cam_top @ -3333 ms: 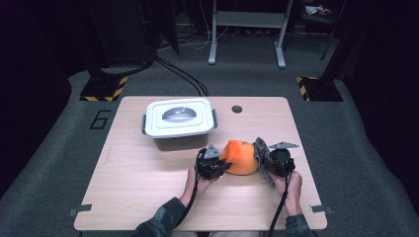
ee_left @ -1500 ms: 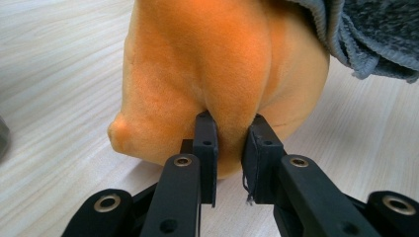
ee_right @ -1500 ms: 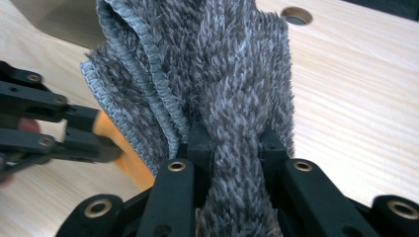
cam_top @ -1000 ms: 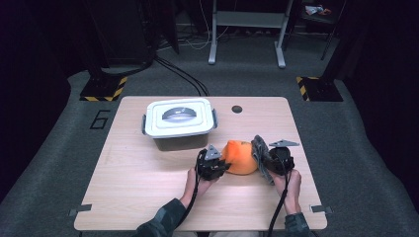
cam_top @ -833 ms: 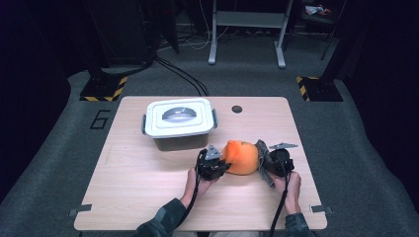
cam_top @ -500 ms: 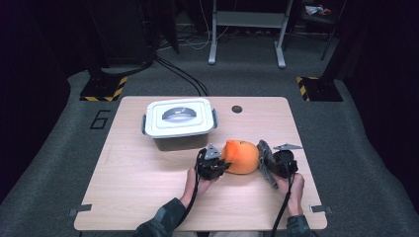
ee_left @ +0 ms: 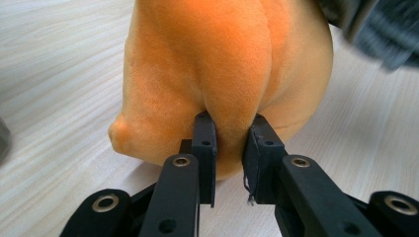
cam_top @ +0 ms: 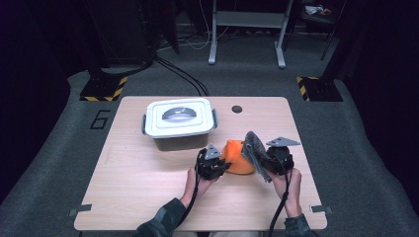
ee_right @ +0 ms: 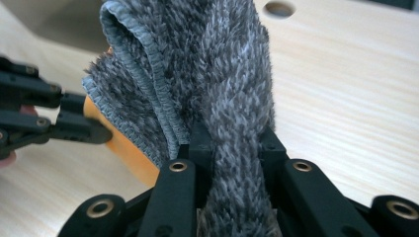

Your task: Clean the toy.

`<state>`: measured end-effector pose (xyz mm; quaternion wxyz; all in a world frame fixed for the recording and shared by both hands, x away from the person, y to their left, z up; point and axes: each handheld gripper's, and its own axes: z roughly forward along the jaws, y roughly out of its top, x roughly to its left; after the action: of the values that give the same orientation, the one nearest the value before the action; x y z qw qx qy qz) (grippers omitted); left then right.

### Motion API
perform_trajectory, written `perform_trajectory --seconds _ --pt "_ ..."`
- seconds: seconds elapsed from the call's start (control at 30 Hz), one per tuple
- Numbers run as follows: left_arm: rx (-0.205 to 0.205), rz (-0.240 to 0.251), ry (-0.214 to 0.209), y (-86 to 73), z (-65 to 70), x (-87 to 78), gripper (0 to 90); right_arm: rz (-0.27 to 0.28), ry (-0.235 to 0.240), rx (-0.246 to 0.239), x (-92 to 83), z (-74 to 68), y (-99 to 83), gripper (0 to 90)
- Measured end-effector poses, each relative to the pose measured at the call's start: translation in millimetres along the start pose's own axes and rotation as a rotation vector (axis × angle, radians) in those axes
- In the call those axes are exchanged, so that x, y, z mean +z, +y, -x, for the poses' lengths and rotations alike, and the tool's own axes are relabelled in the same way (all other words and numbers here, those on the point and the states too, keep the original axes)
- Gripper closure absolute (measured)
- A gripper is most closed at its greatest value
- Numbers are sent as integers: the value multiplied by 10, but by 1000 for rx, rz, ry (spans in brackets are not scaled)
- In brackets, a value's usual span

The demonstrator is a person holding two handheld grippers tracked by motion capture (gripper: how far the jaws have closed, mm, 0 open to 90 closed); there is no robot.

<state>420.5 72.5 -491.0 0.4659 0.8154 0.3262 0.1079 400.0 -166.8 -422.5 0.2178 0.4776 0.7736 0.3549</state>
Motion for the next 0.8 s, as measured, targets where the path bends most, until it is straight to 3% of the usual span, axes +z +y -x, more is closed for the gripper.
perform_trajectory --seconds 0.03,0.23,0.27,0.33,0.5,0.53,0.6,0.63,0.67,0.8 --pt "-5 2 -3 -3 -7 3 765 -20 -10 -18 87 -46 -4 752" --pt "8 17 2 0 -13 -8 707 -23 -19 -4 143 -31 -4 752" --pt "41 27 13 -5 -1 -16 602 -24 -20 -2 153 -15 -4 752" --pt "50 35 24 -14 7 -15 521 -25 -22 -2 154 -2 -4 752" --pt "108 9 66 -46 17 34 424 -21 -15 7 166 46 -6 752" --pt "108 9 66 -46 17 34 425 -21 -15 7 166 46 -6 752" --pt "145 -4 79 -47 41 61 435 -16 -6 17 172 55 -10 752" --pt "156 -5 90 -48 51 70 511 -13 -4 20 179 68 -12 752" --pt "159 -6 89 -45 54 74 511 -13 -4 20 179 68 -12 752" --pt "144 3 91 -55 46 84 687 -7 -1 17 191 80 -16 752"
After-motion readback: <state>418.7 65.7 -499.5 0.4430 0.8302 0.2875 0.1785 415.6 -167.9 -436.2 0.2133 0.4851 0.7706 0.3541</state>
